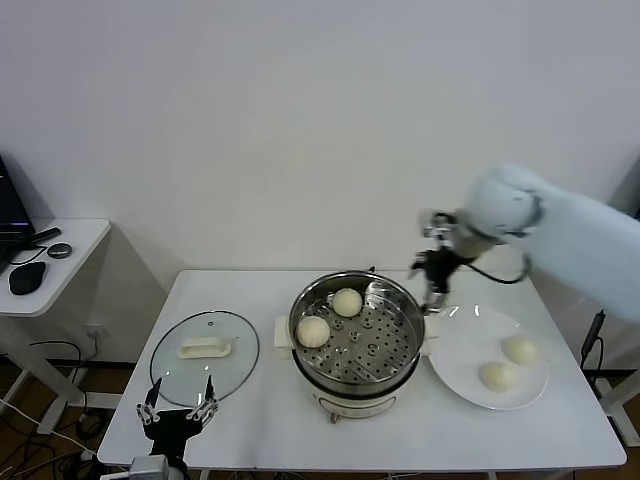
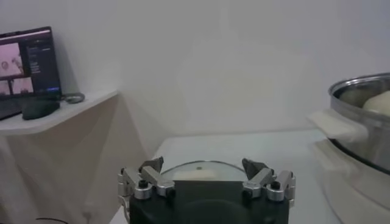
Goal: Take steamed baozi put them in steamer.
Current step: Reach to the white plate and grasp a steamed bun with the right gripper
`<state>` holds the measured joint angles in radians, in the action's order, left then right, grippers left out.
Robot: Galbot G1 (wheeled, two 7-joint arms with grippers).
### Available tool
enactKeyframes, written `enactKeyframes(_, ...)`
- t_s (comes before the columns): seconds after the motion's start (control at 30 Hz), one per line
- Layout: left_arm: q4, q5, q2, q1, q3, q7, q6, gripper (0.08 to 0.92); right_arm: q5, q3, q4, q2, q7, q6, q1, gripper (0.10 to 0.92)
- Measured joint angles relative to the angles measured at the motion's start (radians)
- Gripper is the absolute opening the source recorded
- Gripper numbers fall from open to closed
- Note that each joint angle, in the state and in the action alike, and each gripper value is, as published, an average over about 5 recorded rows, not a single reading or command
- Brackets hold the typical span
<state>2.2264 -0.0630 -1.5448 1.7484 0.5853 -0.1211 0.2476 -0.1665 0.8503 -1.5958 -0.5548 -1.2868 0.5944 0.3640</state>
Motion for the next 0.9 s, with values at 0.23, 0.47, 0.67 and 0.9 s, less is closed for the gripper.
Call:
enactKeyframes(0.23, 0.000, -0.001, -0.005, 0.015, 0.003, -0.001, 0.000, 0.823, 0.098, -0.115, -0.014, 0.113, -0.029, -0.081, -0.143, 0.823)
enactKeyframes(0.47, -0.009, -0.008, -0.015, 0.031, 0.006, -0.003, 0.000, 0.823, 0.211, -0.229, 0.027, 0.132, -0.037, -0.161, -0.322, 0.823)
enactKeyframes(0.67, -0.024, -0.012, -0.018, 0.030, 0.016, -0.002, 0.000, 0.823, 0.307, -0.299, 0.102, 0.110, -0.049, -0.228, -0.445, 0.823)
enactKeyframes(0.9, -0.041, -0.017, -0.019, 0.024, 0.020, -0.001, 0.001, 0.823, 0.406, -0.360, 0.177, 0.076, -0.061, -0.302, -0.549, 0.823)
